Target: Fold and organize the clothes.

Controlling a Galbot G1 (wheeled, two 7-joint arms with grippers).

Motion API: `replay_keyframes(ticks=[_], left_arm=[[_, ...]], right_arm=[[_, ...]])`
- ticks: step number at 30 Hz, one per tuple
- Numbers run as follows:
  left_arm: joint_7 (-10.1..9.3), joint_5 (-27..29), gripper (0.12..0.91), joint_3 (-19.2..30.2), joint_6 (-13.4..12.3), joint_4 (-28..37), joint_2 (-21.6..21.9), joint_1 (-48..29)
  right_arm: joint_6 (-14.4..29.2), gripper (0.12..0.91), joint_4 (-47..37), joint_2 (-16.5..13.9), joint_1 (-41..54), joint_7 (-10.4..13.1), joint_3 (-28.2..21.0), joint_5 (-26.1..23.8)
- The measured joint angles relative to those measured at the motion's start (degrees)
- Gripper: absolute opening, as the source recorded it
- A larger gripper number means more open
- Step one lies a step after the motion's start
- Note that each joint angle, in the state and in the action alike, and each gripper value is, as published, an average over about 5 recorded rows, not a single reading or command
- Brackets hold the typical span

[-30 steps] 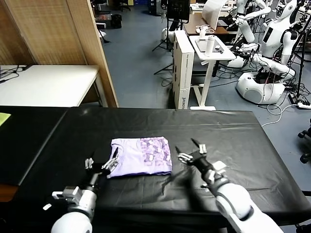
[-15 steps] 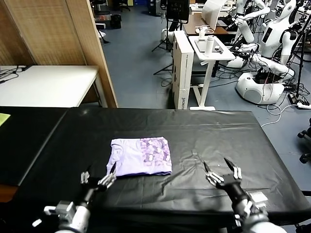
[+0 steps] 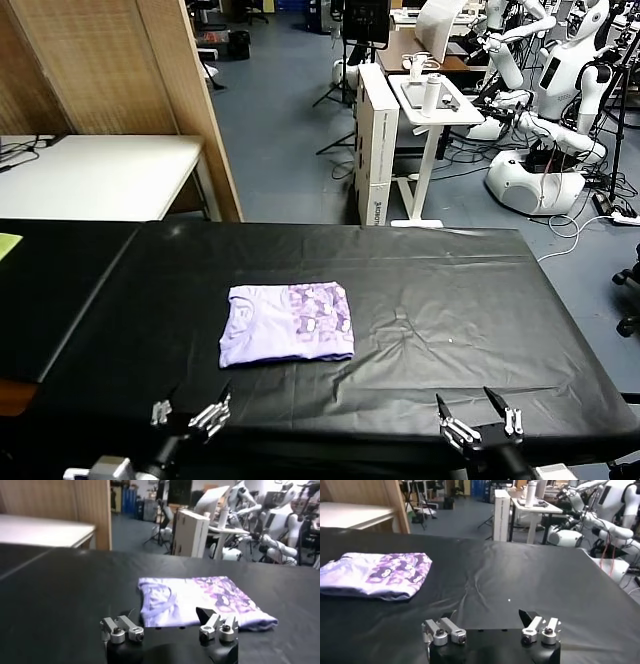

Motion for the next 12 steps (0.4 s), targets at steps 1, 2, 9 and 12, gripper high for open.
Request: replay_keyframes(ticks=[1,2,9,12], left_arm=[[-0.16,-0.2,0.907,0.0,0.2,-0.1,0.1,0.1],[-0.3,-0.4,0.907,-0.1,0.4,-0.3,0.3,0.2],[-0.74,-1.4,0.907,-0.1,1.1,-0.3,1.2,0.1],[-0.92,-1.9,0.907,0.1,1.3,0.0,1.5,-0.2]], right_arm=[[0.0,0.907,0.2,0.1,-0.3,0.2,0.0,0.0],[0.0,0.907,0.3,0.2,-0.6,0.3,0.0,0.0],[-0.3,0.907,0.5,1.1,-1.4,0.7,-0.2,-0.2],[-0.3,0.907,0.5,1.4,-1.4,0.7,-0.3,-0.5]])
